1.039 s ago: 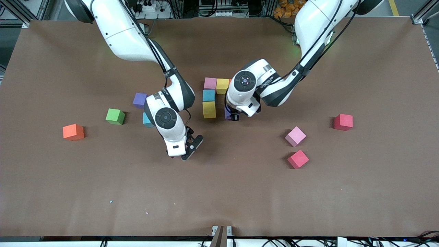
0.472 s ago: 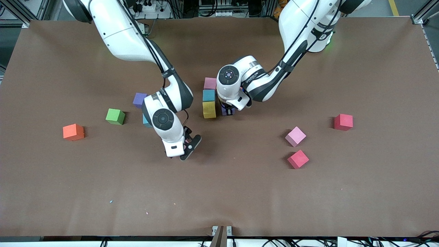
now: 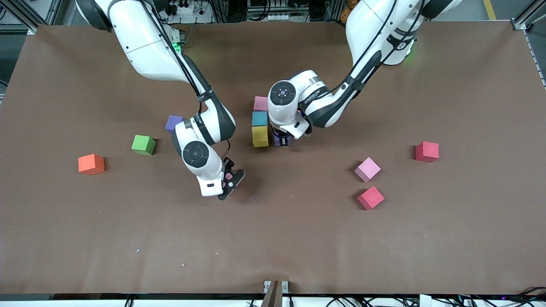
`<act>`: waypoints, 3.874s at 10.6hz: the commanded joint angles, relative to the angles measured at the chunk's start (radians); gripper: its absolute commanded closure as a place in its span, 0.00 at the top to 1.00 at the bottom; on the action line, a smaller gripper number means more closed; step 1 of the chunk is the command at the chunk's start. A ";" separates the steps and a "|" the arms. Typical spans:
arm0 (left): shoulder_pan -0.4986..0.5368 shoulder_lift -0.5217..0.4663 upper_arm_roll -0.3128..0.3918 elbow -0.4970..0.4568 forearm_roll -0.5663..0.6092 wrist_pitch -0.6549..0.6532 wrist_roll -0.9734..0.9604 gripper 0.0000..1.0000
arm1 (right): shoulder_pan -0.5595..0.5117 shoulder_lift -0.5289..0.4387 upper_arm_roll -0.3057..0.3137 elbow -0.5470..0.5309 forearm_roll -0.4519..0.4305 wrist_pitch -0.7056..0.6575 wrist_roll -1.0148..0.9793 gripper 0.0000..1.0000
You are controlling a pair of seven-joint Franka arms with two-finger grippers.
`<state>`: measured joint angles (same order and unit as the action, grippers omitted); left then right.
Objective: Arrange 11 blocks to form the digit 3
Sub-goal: 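Lower the purple cube beside the column while the right gripper holds pink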
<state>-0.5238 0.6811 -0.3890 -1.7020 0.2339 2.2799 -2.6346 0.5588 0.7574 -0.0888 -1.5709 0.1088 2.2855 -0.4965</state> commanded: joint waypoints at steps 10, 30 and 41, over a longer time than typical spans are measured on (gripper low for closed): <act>-0.035 0.038 0.007 0.067 0.056 -0.011 -0.013 0.00 | 0.062 -0.015 0.041 0.141 0.015 -0.139 0.632 0.12; -0.042 0.058 0.006 0.091 0.074 -0.011 -0.030 0.00 | 0.001 -0.007 0.040 0.175 0.022 -0.142 0.828 0.12; -0.045 0.052 0.006 0.091 0.088 -0.010 -0.025 1.00 | 0.021 -0.006 0.040 0.177 0.026 -0.141 0.888 0.12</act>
<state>-0.5678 0.7372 -0.3861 -1.6264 0.2967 2.2802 -2.6404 0.5769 0.7414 -0.0493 -1.4168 0.1204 2.1587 0.3760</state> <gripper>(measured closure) 0.251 0.366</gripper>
